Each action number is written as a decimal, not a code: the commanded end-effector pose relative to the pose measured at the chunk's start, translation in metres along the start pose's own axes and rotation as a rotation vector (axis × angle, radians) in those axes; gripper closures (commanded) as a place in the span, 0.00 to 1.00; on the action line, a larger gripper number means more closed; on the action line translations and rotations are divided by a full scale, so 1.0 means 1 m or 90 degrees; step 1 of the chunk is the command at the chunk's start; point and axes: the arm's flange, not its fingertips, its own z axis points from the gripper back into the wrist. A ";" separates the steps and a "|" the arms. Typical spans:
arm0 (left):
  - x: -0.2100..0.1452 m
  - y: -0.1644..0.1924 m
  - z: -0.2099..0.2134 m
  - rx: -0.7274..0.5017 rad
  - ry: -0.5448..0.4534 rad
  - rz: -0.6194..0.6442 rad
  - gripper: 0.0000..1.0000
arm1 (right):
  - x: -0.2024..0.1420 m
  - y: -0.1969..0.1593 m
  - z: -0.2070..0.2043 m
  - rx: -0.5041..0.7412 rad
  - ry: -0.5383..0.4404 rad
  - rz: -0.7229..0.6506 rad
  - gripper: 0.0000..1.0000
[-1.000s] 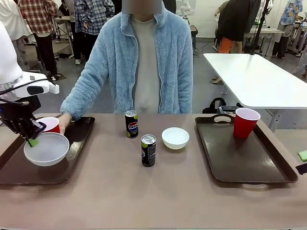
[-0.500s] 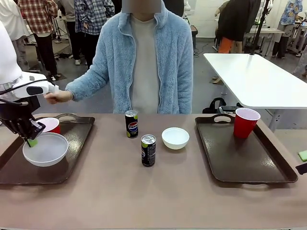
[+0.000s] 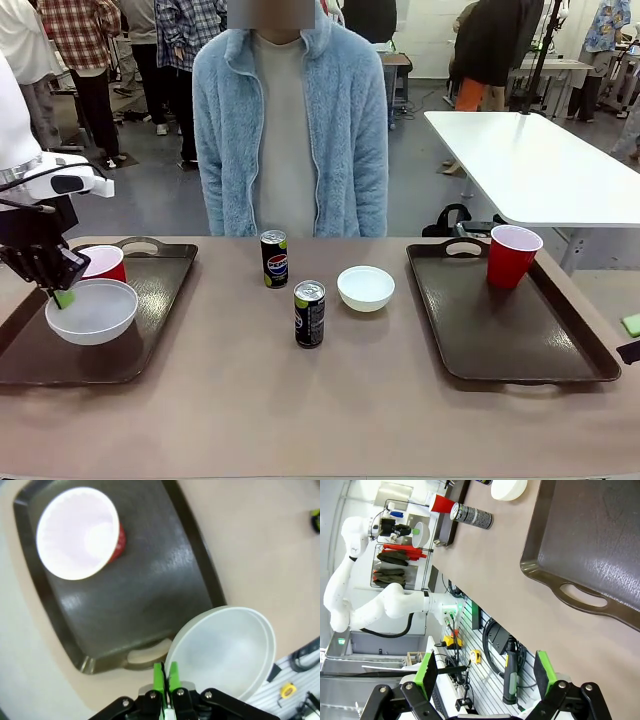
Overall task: Prepare tableware on both trays.
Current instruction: Pick up a Picnic Bowl from the table and place it on a Handle tray.
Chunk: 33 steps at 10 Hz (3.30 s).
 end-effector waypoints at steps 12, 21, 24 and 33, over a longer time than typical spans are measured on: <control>0.027 0.074 -0.100 -0.058 0.019 0.067 0.39 | 0.001 0.000 0.000 0.009 -0.004 0.005 0.00; -0.002 0.029 0.001 0.036 0.005 -0.009 0.17 | 0.001 0.000 0.000 0.009 -0.004 0.005 0.00; 0.008 0.018 0.020 0.084 0.008 0.071 0.00 | 0.001 0.000 0.000 0.009 -0.004 0.005 0.00; 0.015 0.065 0.079 -0.251 0.037 0.027 0.00 | 0.000 0.000 0.000 0.000 0.000 0.000 0.00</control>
